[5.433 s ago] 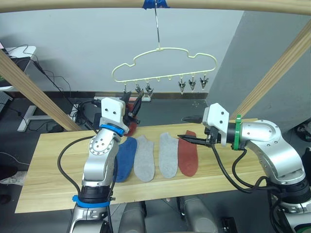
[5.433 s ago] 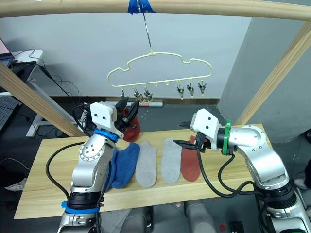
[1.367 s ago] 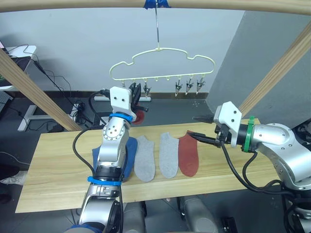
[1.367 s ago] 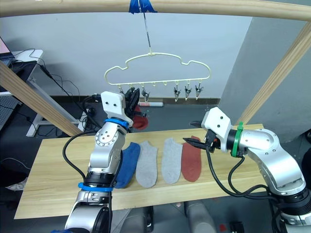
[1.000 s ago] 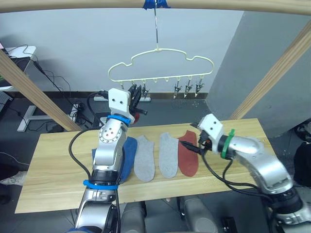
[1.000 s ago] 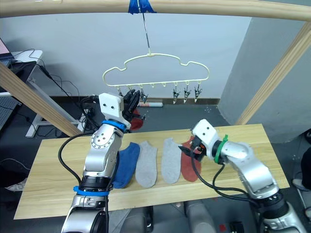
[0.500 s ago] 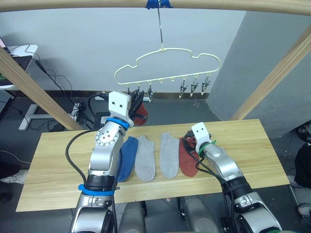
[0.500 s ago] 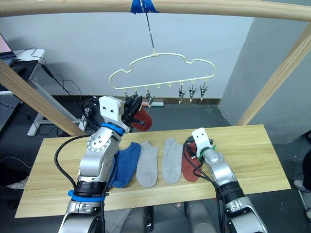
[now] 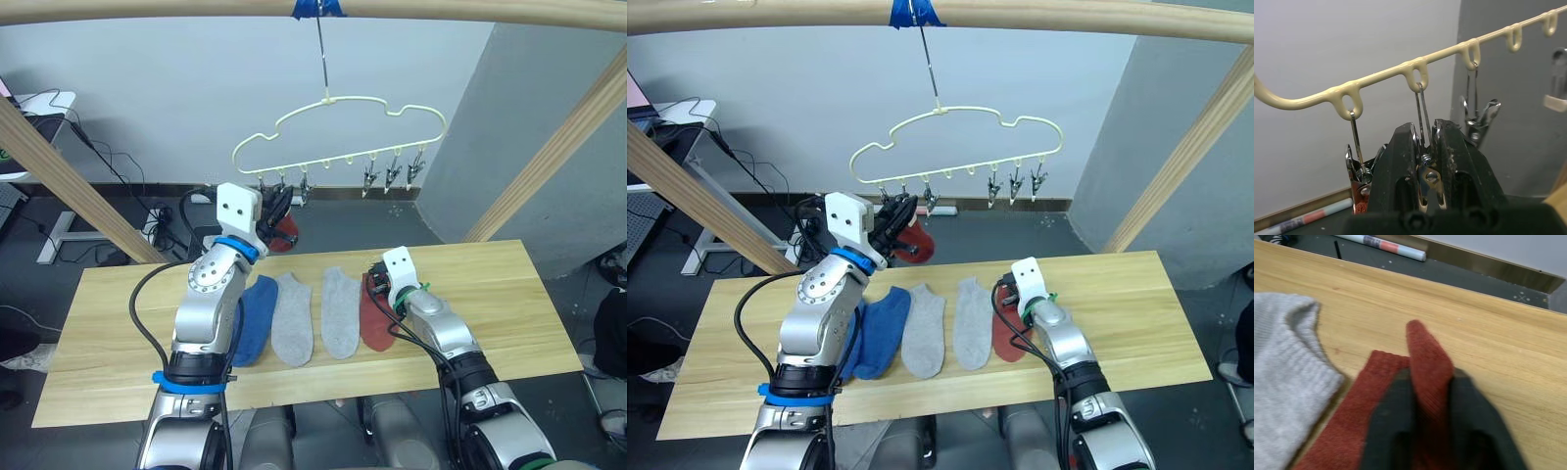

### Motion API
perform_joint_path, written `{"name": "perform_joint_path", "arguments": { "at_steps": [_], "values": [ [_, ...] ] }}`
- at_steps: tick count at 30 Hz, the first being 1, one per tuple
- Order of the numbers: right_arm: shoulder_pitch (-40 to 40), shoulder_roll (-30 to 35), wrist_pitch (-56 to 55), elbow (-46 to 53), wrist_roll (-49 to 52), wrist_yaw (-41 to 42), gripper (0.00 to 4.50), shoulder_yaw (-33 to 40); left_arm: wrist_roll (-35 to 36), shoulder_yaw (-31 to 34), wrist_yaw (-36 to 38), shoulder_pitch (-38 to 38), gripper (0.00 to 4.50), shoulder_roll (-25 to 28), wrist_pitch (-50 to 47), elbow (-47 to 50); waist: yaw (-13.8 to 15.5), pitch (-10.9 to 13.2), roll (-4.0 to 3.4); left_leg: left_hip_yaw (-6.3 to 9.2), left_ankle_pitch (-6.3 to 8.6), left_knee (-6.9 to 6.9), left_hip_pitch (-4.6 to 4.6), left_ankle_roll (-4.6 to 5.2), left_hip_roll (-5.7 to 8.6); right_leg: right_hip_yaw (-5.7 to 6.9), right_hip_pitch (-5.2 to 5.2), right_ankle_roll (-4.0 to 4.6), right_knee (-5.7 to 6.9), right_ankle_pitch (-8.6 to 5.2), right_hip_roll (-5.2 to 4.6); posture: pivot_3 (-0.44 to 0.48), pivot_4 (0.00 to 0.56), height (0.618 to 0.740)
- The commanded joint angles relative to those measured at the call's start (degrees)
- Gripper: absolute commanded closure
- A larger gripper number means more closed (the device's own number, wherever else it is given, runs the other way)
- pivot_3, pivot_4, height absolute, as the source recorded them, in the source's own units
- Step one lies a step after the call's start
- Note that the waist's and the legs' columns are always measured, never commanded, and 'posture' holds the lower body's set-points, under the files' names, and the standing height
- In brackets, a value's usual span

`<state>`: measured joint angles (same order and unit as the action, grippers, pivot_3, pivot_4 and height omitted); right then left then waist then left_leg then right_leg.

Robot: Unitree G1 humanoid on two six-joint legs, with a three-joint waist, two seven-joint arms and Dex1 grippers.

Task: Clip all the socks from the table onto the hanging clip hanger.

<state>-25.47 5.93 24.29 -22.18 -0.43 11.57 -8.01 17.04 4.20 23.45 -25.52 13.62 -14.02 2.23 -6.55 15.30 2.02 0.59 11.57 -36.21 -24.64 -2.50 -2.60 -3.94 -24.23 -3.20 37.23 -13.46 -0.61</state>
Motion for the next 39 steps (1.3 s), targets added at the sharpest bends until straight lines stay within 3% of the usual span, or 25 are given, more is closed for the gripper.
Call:
{"name": "perform_joint_path", "arguments": {
  "at_steps": [1, 8, 17, 23, 39],
  "values": [
    [0.9, 1.1, 0.6, 8.7, -0.1, 3.8, 4.5, -2.1, 4.1, 1.2, 2.1, -1.3, 4.22, 1.0, -3.6, 3.4, 0.0, 0.0, -0.03, 0.0, 0.0, 0.0, 0.0, 0.0, 0.0, 0.0, 0.0, -0.01, 0.0, -0.01, 0.0, -0.183, 0.288, 0.74],
    [-3.0, 3.4, -1.8, 22.1, -2.8, 11.8, 4.5, -10.6, 11.0, 3.8, 4.4, -2.8, 4.22, 3.5, -11.5, 5.6, -0.5, 0.1, -0.1, 0.04, 0.0, 0.01, -0.02, 0.0, -0.04, 0.0, -0.07, -0.2, 0.02, -0.12, 0.06, -0.196, 0.293, 0.74],
    [-11.1, -4.2, -5.3, 17.1, -2.8, 11.9, 4.5, -12.7, 18.5, 6.0, 4.3, -4.7, 4.22, 5.1, -20.5, 8.5, -0.3, 0.1, -0.11, 0.1, 0.0, 0.05, -0.08, 0.0, -0.07, 0.06, -0.08, -0.19, -0.07, -0.12, 0.07, -0.185, 0.292, 0.74],
    [-12.7, -5.7, -7.4, 14.1, -2.2, 11.7, 4.5, -11.3, 23.2, 8.3, 3.3, -5.4, 4.22, 5.6, -25.7, 8.3, 0.0, 0.1, -0.12, 0.1, 0.0, 0.05, -0.1, 0.0, -0.06, 0.08, -0.09, 0.04, -0.1, 0.01, 0.03, -0.191, 0.289, 0.74],
    [-14.4, -7.8, -9.1, 12.9, 0.5, 14.4, 4.5, -8.6, 25.2, 8.9, 3.7, -5.2, 4.22, 6.7, -28.1, 8.5, -0.1, 0.1, -0.12, 0.09, 0.0, 0.09, -0.1, -0.01, -0.06, 0.07, -0.12, 0.06, -0.1, 0.03, 0.04, -0.196, 0.275, 0.74]
  ]
}}
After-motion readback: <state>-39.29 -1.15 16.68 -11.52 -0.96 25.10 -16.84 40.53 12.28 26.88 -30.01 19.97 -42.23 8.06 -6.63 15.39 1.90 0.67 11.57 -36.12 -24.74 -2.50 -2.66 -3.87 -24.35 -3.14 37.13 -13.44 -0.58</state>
